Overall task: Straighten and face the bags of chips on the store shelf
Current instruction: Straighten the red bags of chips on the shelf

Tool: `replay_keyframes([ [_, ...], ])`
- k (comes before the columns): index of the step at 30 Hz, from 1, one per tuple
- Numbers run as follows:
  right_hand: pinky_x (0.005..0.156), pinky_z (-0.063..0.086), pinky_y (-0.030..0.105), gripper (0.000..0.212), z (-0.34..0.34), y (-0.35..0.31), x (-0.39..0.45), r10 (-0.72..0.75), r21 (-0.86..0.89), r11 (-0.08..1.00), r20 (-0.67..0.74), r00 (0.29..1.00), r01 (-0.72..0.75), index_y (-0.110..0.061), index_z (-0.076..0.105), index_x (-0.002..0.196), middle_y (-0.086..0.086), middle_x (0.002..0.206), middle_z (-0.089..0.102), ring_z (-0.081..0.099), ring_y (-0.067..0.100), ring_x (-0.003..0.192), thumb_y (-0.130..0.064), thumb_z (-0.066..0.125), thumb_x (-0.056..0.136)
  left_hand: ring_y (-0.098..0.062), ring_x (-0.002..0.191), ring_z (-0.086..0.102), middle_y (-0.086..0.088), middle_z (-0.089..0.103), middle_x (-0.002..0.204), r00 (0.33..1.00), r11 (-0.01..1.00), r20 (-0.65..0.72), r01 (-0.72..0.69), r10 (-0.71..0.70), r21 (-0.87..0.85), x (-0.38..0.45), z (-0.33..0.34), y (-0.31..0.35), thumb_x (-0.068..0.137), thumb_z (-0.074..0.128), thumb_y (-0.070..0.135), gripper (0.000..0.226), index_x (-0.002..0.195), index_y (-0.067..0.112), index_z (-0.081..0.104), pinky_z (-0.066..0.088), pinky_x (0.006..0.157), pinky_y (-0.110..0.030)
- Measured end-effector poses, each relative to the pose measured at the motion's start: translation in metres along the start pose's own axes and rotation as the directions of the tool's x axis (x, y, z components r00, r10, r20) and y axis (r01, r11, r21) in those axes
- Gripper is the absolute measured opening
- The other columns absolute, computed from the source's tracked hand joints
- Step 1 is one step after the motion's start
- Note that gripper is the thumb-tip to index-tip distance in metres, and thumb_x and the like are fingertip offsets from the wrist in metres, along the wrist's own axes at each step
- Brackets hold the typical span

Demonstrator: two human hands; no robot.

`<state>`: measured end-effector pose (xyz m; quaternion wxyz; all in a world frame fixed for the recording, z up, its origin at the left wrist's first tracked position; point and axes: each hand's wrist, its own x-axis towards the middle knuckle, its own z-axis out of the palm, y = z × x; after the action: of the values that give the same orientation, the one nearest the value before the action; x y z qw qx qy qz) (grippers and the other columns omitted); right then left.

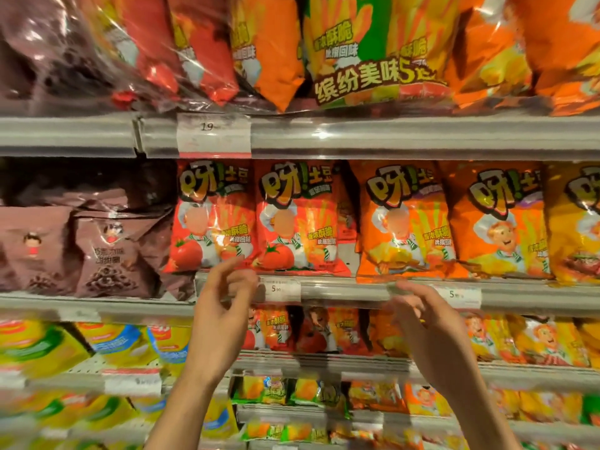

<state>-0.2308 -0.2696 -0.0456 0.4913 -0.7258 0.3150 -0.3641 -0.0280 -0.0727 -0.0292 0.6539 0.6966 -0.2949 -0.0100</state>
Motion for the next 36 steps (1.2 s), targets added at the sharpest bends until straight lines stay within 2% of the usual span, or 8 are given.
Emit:
replay_keyframes([
  [3,0.057,0.047,0.024,0.026,0.013,-0.016,0.023,0.01,0.065,0.998,0.033,0.999,-0.012,-0.032,0.065,0.117,-0.004,0.087,0.072,0.063,0.012,0.07,-0.017,0.058,0.096,0.007,0.102,0.061,0.019,0.066,0.112,0.998,0.996,-0.047,-0.042,0.045,0.074,0.018,0.008,0.01,0.098,0.064,0.03,0.032,0.129,0.034,0.058,0.047,0.08,-0.009],
  [6,0.065,0.045,0.008,0.033,0.034,-0.04,0.04,-0.051,0.028,0.998,0.141,0.989,0.048,-0.025,0.059,0.129,-0.005,0.095,0.068,0.059,-0.007,0.075,-0.024,0.055,0.096,-0.002,0.119,0.054,0.012,0.057,0.131,0.992,0.971,-0.009,-0.117,0.122,0.207,0.041,0.017,0.019,0.097,0.065,0.033,0.042,0.137,0.031,0.053,0.044,0.1,-0.028],
  [9,0.105,0.045,0.032,0.054,0.061,-0.062,0.058,-0.155,-0.254,0.948,0.164,0.974,0.194,-0.032,0.048,0.143,-0.012,0.139,0.054,0.051,0.003,0.125,-0.054,0.052,0.094,-0.011,0.135,0.043,0.004,0.048,0.144,0.98,0.932,0.051,-0.198,0.192,0.302,0.062,0.027,0.026,0.097,0.064,0.029,0.049,0.144,0.027,0.049,0.037,0.113,-0.038],
  [12,0.116,0.034,0.042,0.069,0.09,-0.076,0.078,-0.094,-0.243,0.962,0.129,0.987,0.123,-0.023,0.029,0.155,-0.004,0.157,0.037,0.037,0.016,0.143,-0.056,0.048,0.097,-0.022,0.146,0.033,-0.005,0.04,0.156,0.984,0.901,0.1,-0.173,0.145,0.399,0.073,0.036,0.029,0.1,0.055,0.045,0.057,0.152,0.025,0.04,0.03,0.117,-0.05],
  [19,0.11,0.042,0.043,0.065,0.103,-0.08,0.089,-0.067,-0.075,0.995,-0.059,0.996,0.062,-0.017,0.037,0.15,0.004,0.143,0.053,0.05,0.021,0.132,-0.043,0.06,0.095,-0.014,0.146,0.028,0.005,0.032,0.159,0.979,0.943,0.136,-0.185,0.152,0.278,0.08,0.052,0.028,0.097,0.063,0.03,0.07,0.156,0.032,0.025,0.025,0.114,-0.031],
  [25,0.114,0.036,0.045,0.09,0.091,-0.085,0.109,0.078,-0.037,0.996,0.022,0.997,-0.077,-0.014,0.025,0.154,0.006,0.155,0.041,0.043,0.026,0.139,-0.068,0.052,0.088,-0.02,0.143,0.038,-0.001,0.035,0.159,0.951,0.983,0.257,0.182,-0.17,-0.024,0.104,0.061,0.03,0.089,0.069,0.05,0.094,0.158,0.026,0.01,0.037,0.112,-0.04],
  [31,0.11,0.031,0.043,0.087,0.1,-0.096,0.125,0.166,-0.075,0.984,0.026,0.986,-0.164,-0.011,0.013,0.158,0.013,0.161,0.028,0.031,0.034,0.145,-0.065,0.038,0.095,0.005,0.078,0.052,0.016,0.055,0.095,0.935,0.966,0.244,0.255,-0.259,0.049,0.126,0.077,0.031,0.089,0.062,0.056,0.048,0.115,0.02,0.042,0.037,0.065,-0.021],
  [36,0.101,0.032,0.034,0.08,0.101,-0.093,0.126,0.112,-0.154,0.982,-0.001,0.994,-0.11,-0.001,0.009,0.155,0.021,0.154,0.037,0.037,0.035,0.141,-0.054,0.036,0.101,-0.022,0.118,0.057,-0.008,0.058,0.127,0.952,0.981,0.234,0.187,-0.195,0.058,0.123,0.081,0.024,0.087,0.059,0.063,0.087,0.141,-0.003,0.041,0.043,0.09,-0.037],
])
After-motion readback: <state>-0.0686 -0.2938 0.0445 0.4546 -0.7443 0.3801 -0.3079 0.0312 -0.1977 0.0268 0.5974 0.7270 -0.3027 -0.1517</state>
